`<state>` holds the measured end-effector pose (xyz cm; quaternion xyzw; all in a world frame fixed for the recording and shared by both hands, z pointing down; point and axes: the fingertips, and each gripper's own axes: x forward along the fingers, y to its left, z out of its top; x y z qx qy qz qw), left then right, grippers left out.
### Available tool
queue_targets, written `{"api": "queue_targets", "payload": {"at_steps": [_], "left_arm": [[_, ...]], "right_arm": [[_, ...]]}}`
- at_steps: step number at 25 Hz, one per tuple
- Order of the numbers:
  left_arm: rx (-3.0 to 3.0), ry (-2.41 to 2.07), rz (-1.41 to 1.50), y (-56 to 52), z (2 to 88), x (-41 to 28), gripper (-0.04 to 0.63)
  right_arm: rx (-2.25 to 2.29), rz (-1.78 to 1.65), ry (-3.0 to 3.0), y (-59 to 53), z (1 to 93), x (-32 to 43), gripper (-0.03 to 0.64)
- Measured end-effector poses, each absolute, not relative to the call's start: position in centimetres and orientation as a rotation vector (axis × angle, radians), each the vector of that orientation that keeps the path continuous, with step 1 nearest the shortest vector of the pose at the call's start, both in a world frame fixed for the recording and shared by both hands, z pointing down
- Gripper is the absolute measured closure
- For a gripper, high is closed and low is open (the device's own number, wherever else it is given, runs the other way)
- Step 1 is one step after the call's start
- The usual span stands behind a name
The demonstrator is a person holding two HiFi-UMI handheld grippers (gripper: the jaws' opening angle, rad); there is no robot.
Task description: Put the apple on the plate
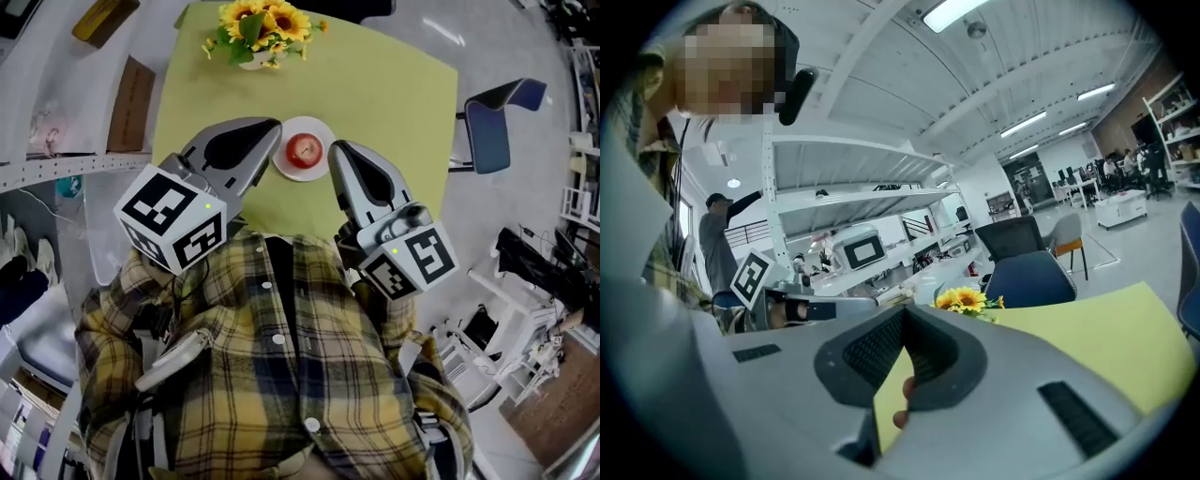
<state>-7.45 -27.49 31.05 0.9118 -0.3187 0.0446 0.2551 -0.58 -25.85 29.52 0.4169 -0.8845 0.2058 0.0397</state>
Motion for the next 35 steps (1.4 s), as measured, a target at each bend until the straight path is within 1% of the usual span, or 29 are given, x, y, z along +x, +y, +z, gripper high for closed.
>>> {"api": "queue_targets", "payload": {"at_steps": [6,12,20,35], "left_arm": [[2.501,-0.867,0.186,-29.3,30.4,-9.4,0.586],[2.500,-0.839,0.248,-28.9,30.9,-9.7,0.588],[2.536,-0.819,0.233,-28.5,30.0,-9.4,0.587],[2.548,-0.756,0.221,-27.9,30.4,-9.0,0.587]], "right_arm": [[1.262,0.603,-2.709,-25.7,29.5,-0.5,0.621],[1.241,0.574,-2.709,-25.5,29.6,-0.8,0.621],[1.204,0.509,-2.697,-25.3,29.4,-1.8,0.621],[1.273,0.539,-2.641,-25.7,30.7,-1.9,0.621]]}}
